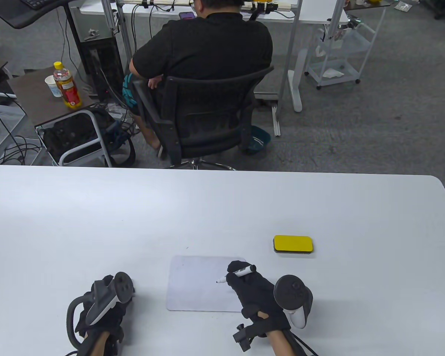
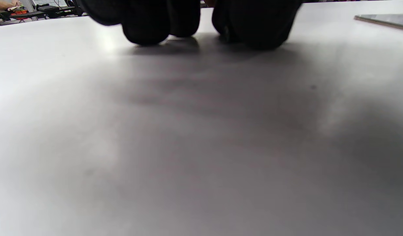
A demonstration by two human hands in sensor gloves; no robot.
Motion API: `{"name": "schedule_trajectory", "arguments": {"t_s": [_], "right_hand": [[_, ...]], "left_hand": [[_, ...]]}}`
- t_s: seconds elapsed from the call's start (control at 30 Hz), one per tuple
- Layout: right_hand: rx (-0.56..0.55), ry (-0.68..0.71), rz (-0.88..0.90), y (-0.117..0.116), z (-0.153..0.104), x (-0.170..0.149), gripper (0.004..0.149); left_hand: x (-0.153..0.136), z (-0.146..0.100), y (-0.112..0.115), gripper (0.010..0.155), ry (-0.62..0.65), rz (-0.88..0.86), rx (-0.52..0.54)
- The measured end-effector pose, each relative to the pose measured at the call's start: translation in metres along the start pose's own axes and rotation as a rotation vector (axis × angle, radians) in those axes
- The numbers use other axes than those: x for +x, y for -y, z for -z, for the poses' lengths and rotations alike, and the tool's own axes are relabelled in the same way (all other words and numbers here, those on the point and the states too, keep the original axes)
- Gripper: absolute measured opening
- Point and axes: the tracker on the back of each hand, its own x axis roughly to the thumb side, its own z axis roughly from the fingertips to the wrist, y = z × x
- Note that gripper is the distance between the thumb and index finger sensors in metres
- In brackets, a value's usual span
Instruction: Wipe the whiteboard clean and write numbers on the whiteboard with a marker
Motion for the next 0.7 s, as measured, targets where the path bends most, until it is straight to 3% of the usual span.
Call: {"name": "schedule_trajectory", "arguments": {"t_s": [0.17,0.23,0.33,0.43,0.7], "right_hand": [[-0.015,-0.025,0.037,0.000,0.000,-0.005,0.045],[-0.056,-0.036,0.057,0.000,-0.001,-0.008,0.044],[-0.097,-0.149,0.134,-0.003,-0.003,-0.014,0.043],[-0.087,-0.244,0.223,-0.008,-0.004,-0.021,0.042],[0.047,-0.333,0.182,-0.035,0.000,-0.028,0.043]], "left_hand": [[0.003,-0.004,-0.004,0.062,0.035,-0.002,0.031],[0.010,-0.009,-0.010,0.066,0.089,-0.042,0.096],[0.027,-0.019,-0.017,0.063,0.207,-0.100,0.203],[0.046,-0.025,-0.016,0.057,0.276,-0.085,0.239],[0.083,-0.025,0.002,0.062,0.363,0.072,0.133]]}}
